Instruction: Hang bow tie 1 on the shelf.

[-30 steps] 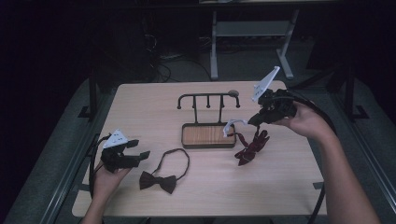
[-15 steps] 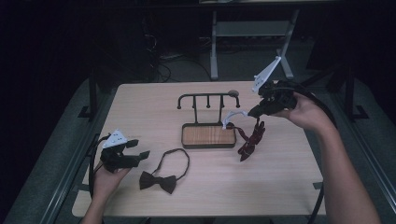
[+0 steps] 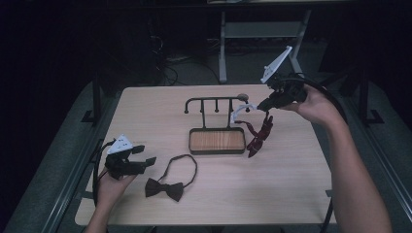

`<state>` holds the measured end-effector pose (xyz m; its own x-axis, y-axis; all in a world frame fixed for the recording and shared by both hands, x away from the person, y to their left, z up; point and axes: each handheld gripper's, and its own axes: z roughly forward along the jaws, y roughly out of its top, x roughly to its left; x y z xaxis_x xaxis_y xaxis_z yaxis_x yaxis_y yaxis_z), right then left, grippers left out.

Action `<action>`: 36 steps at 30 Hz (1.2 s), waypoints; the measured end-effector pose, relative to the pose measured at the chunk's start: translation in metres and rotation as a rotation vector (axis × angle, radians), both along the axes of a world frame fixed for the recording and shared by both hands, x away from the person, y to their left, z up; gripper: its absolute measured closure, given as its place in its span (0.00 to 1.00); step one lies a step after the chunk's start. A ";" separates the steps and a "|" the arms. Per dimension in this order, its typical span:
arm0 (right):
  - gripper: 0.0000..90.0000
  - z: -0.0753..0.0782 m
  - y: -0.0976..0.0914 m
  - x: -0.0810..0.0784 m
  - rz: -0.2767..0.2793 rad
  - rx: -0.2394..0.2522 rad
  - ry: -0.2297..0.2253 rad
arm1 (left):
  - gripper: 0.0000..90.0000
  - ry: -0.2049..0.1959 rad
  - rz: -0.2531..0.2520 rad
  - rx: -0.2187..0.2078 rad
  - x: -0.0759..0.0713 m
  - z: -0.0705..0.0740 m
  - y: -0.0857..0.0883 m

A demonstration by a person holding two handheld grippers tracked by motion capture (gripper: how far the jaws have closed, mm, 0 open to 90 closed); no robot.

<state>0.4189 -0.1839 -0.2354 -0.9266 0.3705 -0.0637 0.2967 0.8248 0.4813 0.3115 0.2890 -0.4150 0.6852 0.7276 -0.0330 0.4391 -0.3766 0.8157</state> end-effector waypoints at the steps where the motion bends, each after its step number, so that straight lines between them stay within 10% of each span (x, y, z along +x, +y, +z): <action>1: 0.97 0.000 0.000 0.002 -0.008 0.002 -0.002 | 0.34 0.000 0.000 0.000 0.000 0.000 0.000; 36: 0.96 -0.024 -0.012 0.030 -0.119 0.029 0.039 | 0.34 0.005 -0.005 -0.004 0.000 0.000 0.000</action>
<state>0.4484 -0.1956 -0.2598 -0.8776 0.4790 -0.0159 0.4107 0.7687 0.4903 0.3114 0.2891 -0.4150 0.6886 0.7241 -0.0391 0.4413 -0.3756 0.8149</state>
